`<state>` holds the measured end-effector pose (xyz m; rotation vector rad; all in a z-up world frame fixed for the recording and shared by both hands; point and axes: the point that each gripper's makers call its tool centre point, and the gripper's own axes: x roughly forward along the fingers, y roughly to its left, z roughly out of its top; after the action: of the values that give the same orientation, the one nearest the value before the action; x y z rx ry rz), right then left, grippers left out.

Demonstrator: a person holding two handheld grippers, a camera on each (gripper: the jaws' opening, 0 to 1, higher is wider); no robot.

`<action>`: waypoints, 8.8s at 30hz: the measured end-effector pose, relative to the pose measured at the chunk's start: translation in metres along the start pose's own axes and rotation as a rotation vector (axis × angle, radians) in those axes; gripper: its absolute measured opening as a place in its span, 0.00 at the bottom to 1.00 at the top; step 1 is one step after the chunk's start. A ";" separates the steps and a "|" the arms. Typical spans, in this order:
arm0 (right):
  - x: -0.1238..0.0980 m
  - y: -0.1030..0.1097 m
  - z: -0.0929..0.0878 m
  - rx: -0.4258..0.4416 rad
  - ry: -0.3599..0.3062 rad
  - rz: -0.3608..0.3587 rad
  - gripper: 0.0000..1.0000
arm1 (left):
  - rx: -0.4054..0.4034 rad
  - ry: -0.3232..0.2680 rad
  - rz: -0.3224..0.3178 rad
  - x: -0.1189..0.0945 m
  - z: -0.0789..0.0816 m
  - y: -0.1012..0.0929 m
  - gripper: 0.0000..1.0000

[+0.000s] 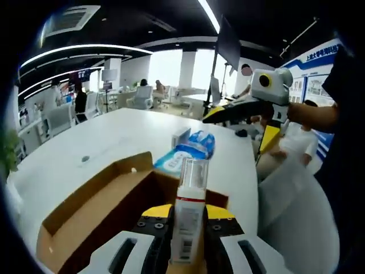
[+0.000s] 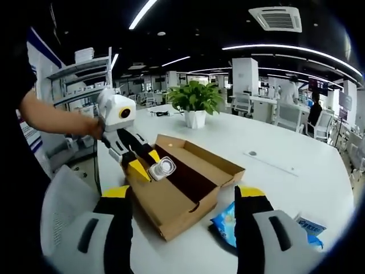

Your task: Operate the shoe box by opening the lid, removing the specified soft item, and placing it in the target area until the item is outside and the box remains undamaged.

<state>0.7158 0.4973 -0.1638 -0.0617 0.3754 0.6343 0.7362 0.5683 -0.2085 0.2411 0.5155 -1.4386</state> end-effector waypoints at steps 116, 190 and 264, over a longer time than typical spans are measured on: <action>0.016 -0.012 0.044 -0.008 -0.096 0.101 0.20 | 0.061 -0.109 -0.024 -0.015 0.027 -0.020 0.70; 0.067 -0.220 -0.045 -0.115 0.044 -0.084 0.20 | -0.125 -0.079 0.402 -0.117 -0.033 0.025 0.97; 0.072 -0.183 -0.003 -0.160 0.392 -0.097 0.34 | -0.436 0.130 0.752 -0.168 -0.137 0.069 0.26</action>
<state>0.8761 0.3897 -0.2028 -0.3583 0.6951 0.5540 0.7699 0.7874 -0.2575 0.1520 0.7329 -0.5640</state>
